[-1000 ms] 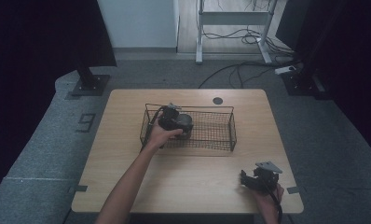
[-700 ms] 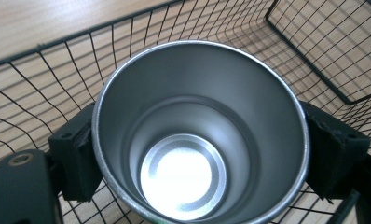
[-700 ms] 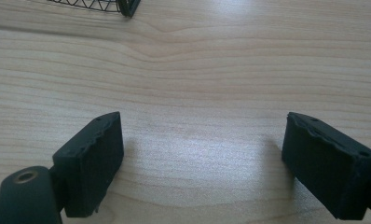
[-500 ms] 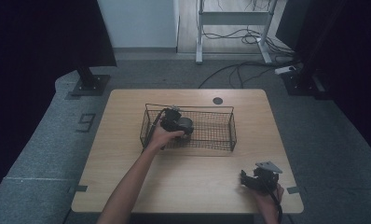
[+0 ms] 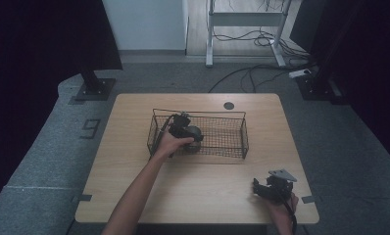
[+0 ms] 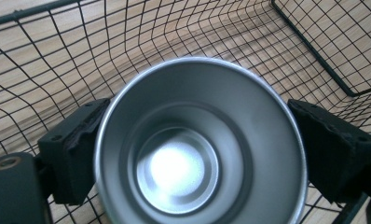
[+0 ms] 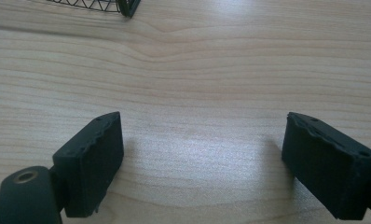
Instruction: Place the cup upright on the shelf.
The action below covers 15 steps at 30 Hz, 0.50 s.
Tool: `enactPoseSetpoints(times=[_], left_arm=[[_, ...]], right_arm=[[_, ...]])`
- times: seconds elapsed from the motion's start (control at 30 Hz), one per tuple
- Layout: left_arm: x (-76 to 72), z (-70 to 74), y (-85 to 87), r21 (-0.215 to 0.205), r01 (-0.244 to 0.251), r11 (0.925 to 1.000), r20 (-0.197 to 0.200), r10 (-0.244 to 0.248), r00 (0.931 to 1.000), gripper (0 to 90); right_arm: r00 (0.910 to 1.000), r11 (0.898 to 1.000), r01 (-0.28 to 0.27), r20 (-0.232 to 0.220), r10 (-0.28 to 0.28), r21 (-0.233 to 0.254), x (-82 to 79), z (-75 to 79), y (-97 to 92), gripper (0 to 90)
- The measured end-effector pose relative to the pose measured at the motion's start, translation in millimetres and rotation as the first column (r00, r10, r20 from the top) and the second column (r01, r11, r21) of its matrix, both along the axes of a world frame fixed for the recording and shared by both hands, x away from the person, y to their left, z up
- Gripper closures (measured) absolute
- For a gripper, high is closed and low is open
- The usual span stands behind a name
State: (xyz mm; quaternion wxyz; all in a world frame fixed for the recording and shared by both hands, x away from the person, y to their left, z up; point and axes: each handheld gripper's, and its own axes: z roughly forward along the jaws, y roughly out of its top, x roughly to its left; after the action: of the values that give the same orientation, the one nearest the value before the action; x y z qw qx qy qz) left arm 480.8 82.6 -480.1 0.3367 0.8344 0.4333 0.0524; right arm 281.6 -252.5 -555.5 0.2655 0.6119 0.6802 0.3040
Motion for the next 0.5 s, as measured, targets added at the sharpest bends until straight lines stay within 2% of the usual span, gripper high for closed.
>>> enactPoseSetpoints(times=[0.27,0.5], left_arm=[[-3.9,10.7,6.6,-0.034,0.006,0.9994,0.030,-0.005,0.9996,6.8],[-17.5,32.8,17.9,-0.091,0.016,0.9957,0.099,-0.007,0.9951,7.2]], right_arm=[[1.0000,1.000,-0.004,0.001,0.004,-0.002,0.0,0.0,-0.4,12.7],[1.0000,1.000,-0.002,0.000,0.002,0.000,-0.1,0.0,-0.3,12.7]])
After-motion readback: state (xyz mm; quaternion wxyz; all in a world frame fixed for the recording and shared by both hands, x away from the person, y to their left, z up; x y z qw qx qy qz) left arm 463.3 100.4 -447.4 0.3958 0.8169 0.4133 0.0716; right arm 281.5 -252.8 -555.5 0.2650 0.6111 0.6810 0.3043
